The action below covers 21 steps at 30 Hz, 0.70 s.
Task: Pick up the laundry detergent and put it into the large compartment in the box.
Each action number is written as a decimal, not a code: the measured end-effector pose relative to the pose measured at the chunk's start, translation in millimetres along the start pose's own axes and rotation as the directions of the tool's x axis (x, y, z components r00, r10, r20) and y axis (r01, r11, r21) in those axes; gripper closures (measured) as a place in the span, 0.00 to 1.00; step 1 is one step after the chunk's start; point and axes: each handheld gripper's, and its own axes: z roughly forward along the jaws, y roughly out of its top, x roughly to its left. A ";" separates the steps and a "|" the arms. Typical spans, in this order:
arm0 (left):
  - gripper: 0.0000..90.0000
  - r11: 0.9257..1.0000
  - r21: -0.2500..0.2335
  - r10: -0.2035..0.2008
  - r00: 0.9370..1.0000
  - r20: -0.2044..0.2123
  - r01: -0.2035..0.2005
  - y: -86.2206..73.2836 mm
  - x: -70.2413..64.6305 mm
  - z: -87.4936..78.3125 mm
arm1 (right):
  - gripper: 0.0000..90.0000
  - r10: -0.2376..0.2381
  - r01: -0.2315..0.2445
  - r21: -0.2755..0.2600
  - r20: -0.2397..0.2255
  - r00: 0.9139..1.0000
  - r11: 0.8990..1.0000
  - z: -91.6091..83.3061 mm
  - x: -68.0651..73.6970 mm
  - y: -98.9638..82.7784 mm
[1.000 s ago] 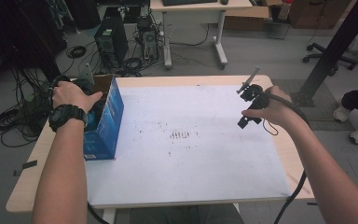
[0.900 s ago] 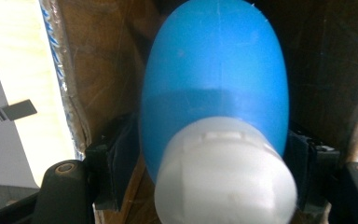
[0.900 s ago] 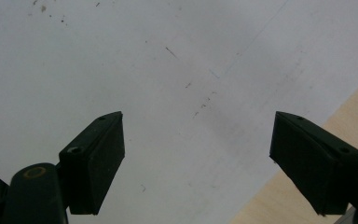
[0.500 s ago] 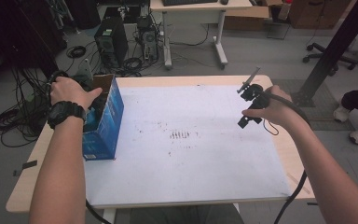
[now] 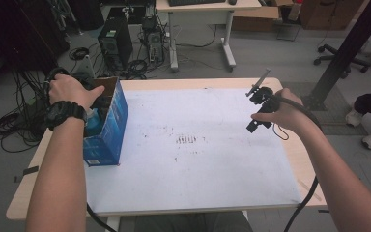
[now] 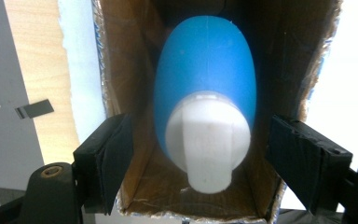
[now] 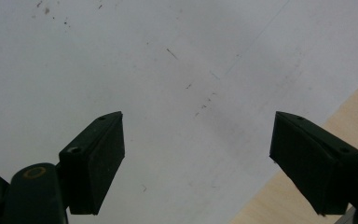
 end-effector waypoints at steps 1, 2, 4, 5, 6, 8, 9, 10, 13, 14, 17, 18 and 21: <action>0.26 1.000 -0.006 -0.001 1.000 -0.001 0.001 -0.3 -0.1 -3.0 | 0.20 0.000 0.000 0.000 -0.001 1.000 1.000 0.0 0.2 0.1; 0.26 1.000 -0.006 -0.001 1.000 -0.001 0.001 -0.3 -0.1 -3.0 | 0.20 0.000 0.000 0.000 -0.001 1.000 1.000 0.0 0.2 0.1; 0.26 1.000 -0.008 -0.002 1.000 -0.001 0.002 -0.8 0.2 -5.5 | 0.20 0.000 0.000 -0.001 -0.001 1.000 1.000 0.0 0.5 0.2; 0.26 1.000 -0.010 -0.002 1.000 -0.003 0.002 -1.0 0.2 -6.8 | 0.20 0.001 -0.001 -0.002 -0.001 1.000 1.000 0.1 0.6 0.2; 0.26 1.000 -0.010 -0.002 1.000 -0.002 0.002 -1.2 0.5 -8.2 | 0.20 -0.002 0.002 -0.001 -0.001 1.000 1.000 -0.1 0.5 0.2; 0.26 1.000 -0.013 -0.004 1.000 -0.003 0.004 -1.8 0.7 -10.2 | 0.20 -0.002 0.002 -0.001 -0.001 1.000 1.000 -0.4 0.9 0.4; 0.26 1.000 -0.017 -0.005 1.000 -0.004 0.005 -2.0 0.9 -11.3 | 0.20 -0.002 0.002 -0.001 -0.001 1.000 1.000 -0.4 0.9 0.4; 0.26 1.000 -0.015 -0.005 1.000 -0.005 0.005 -2.2 1.2 -12.4 | 0.20 -0.001 0.001 -0.002 -0.001 1.000 1.000 -0.6 1.3 0.6; 0.26 1.000 -0.018 -0.006 1.000 -0.005 0.006 -2.9 1.3 -16.2 | 0.20 -0.004 0.004 -0.002 0.001 1.000 1.000 -0.7 1.2 0.6; 0.25 1.000 -0.022 -0.006 1.000 -0.004 0.006 -3.1 1.2 -17.5 | 0.20 -0.001 0.001 -0.003 -0.001 1.000 1.000 -0.8 1.6 0.6; 0.25 1.000 -0.026 -0.004 1.000 -0.001 0.004 -3.5 0.7 -20.7 | 0.20 0.000 0.000 -0.002 0.000 1.000 1.000 -0.9 1.7 0.4; 0.25 1.000 -0.027 -0.003 1.000 0.001 0.003 -3.8 0.2 -21.8 | 0.20 -0.002 0.002 -0.003 0.000 1.000 1.000 -1.0 1.6 0.4; 0.25 1.000 -0.029 0.003 1.000 0.006 -0.003 -4.0 -1.4 -23.7 | 0.20 0.001 -0.001 -0.002 0.000 1.000 1.000 -1.7 1.7 -0.2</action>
